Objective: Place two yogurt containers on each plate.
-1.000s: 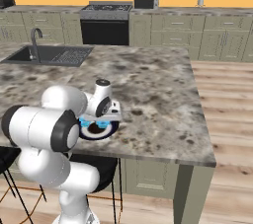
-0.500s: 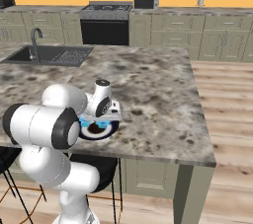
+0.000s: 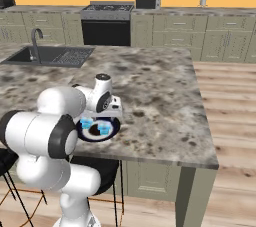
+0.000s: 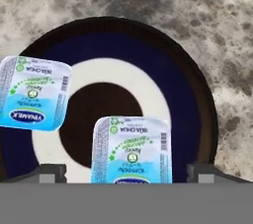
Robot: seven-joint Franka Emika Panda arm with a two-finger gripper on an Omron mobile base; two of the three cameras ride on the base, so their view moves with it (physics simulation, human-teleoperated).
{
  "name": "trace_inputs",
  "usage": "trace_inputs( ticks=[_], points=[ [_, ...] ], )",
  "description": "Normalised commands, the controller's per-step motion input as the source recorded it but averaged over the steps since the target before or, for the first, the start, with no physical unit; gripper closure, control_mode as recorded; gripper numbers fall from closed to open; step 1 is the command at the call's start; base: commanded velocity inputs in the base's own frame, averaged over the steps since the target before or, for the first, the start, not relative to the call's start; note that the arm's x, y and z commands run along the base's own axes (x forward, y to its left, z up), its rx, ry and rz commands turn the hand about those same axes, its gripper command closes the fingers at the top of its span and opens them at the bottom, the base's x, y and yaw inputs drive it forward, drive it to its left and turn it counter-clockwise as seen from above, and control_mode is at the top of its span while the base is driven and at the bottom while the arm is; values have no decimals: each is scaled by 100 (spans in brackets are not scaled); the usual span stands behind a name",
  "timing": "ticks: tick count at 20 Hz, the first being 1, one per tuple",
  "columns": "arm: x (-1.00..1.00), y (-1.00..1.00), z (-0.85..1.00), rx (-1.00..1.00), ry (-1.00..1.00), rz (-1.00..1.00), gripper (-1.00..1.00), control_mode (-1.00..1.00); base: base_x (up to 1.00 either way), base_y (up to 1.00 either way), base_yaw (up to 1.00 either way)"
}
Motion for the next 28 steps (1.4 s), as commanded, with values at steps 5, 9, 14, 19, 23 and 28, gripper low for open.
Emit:
trace_inputs(
  ticks=[5,9,14,19,23,28],
  points=[
    [-29,2,53,-4,-6,0,-100,-100,0,0,0],
    [-97,0,94,0,-36,4,-100,-100,0,0,0],
    [-99,0,86,0,-35,2,-100,-100,0,0,0],
    [-100,0,57,-2,-9,0,-100,-100,0,0,0],
    [-91,1,84,0,-8,-1,-100,-100,0,0,0],
    [-68,2,86,0,-3,-14,-100,-100,0,0,0]
  ],
)
